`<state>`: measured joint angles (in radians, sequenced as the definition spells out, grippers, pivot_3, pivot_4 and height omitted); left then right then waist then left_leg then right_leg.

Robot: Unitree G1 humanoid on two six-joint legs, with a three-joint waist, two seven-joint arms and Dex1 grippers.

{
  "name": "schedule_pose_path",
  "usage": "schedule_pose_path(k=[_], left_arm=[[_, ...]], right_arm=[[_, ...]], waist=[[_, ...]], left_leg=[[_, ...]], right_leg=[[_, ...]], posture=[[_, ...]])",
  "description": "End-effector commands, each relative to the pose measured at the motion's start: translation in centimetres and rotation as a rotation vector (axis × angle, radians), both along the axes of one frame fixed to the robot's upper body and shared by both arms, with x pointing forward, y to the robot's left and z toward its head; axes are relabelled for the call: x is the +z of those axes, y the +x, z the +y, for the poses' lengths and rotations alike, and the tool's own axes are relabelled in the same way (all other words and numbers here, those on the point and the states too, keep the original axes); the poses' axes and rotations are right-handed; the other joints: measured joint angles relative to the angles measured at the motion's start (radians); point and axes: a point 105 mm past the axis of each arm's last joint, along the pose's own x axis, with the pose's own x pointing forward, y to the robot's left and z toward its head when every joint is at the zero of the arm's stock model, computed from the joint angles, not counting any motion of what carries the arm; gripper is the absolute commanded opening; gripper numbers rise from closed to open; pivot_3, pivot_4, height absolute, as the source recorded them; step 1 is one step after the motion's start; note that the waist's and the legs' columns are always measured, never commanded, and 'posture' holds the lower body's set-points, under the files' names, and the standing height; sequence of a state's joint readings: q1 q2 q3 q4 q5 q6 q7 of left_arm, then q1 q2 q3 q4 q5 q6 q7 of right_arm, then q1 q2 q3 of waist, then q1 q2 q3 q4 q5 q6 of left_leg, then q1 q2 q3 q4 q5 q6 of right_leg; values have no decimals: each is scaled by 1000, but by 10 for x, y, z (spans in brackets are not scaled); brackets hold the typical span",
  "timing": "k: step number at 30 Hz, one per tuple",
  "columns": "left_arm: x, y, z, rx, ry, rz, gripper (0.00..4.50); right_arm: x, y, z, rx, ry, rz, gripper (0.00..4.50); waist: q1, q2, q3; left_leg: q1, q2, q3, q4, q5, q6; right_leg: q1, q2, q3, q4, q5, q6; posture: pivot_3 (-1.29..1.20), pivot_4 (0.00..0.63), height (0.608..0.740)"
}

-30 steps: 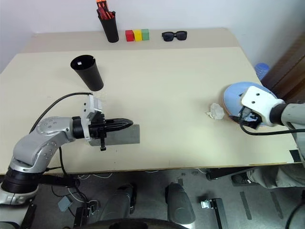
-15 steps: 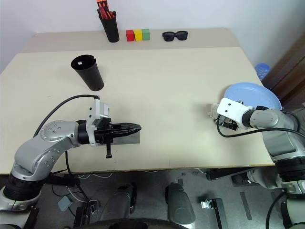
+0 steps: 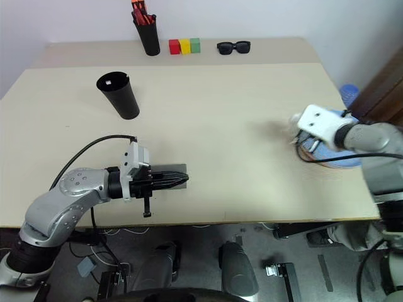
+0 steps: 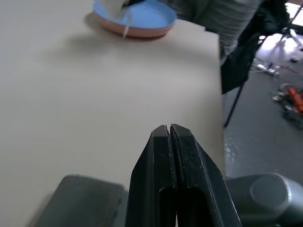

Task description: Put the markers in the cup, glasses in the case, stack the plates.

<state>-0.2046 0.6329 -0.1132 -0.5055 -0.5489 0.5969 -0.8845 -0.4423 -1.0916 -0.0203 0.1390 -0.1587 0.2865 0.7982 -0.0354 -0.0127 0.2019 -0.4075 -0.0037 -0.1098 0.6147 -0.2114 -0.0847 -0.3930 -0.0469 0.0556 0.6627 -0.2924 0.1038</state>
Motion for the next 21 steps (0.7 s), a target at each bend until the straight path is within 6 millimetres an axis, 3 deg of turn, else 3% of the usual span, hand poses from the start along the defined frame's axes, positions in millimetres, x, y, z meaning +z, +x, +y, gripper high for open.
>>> schedule_pose_path(k=[1,2,5,7,9,12,14,16,18,21], left_arm=[[4,2,2,28,-7,-61,0],[4,4,3,42,-9,-65,0],[3,7,3,67,-15,-76,0],[7,20,16,150,-36,-89,0],[10,35,29,257,-49,-123,0],[14,71,69,556,-42,-158,0],[23,89,118,825,-34,-217,0],[26,92,167,1062,-10,-244,0],[21,89,198,1214,25,-244,0],[12,76,224,1347,27,-223,0]], right_arm=[[-4,1,-18,-57,-10,-5,1183],[-7,2,-20,-62,-15,-2,1444],[-8,4,-23,-69,-25,-11,3015],[-2,10,-15,-27,-36,-63,3940],[3,14,-4,29,-13,-105,3940],[12,21,21,120,134,-177,3940],[22,24,54,215,394,-232,3940],[33,22,86,327,695,-252,3940],[29,19,102,392,810,-210,3940],[15,16,119,419,897,-124,3940]], waist=[[-3,0,0],[-7,0,0],[-11,3,-1],[-11,3,-1],[-12,3,-1],[-10,3,-1],[-11,2,0],[-18,2,0],[-19,2,0],[-4,2,-1]], left_leg=[[0,0,0,0,0,0],[0,0,0,0,0,0],[1,0,1,0,0,0],[1,0,1,0,0,0],[1,0,1,0,0,0],[1,1,0,0,0,0],[1,0,0,1,0,0],[1,1,0,0,0,0],[1,1,-1,0,0,0],[0,0,-1,-1,0,0]], right_leg=[[0,0,0,0,0,0],[0,0,0,0,0,0],[-1,0,1,1,0,0],[-1,0,1,1,0,0],[-1,0,1,1,0,0],[0,1,1,1,0,0],[0,1,1,1,0,1],[0,1,1,1,1,1],[-1,2,0,2,1,1],[0,0,0,1,1,1]], posture=[[0,150,740],[0,150,740],[0,150,740],[0,150,740],[0,150,740],[0,150,740],[0,150,740],[0,150,740],[0,150,740],[0,150,740]])
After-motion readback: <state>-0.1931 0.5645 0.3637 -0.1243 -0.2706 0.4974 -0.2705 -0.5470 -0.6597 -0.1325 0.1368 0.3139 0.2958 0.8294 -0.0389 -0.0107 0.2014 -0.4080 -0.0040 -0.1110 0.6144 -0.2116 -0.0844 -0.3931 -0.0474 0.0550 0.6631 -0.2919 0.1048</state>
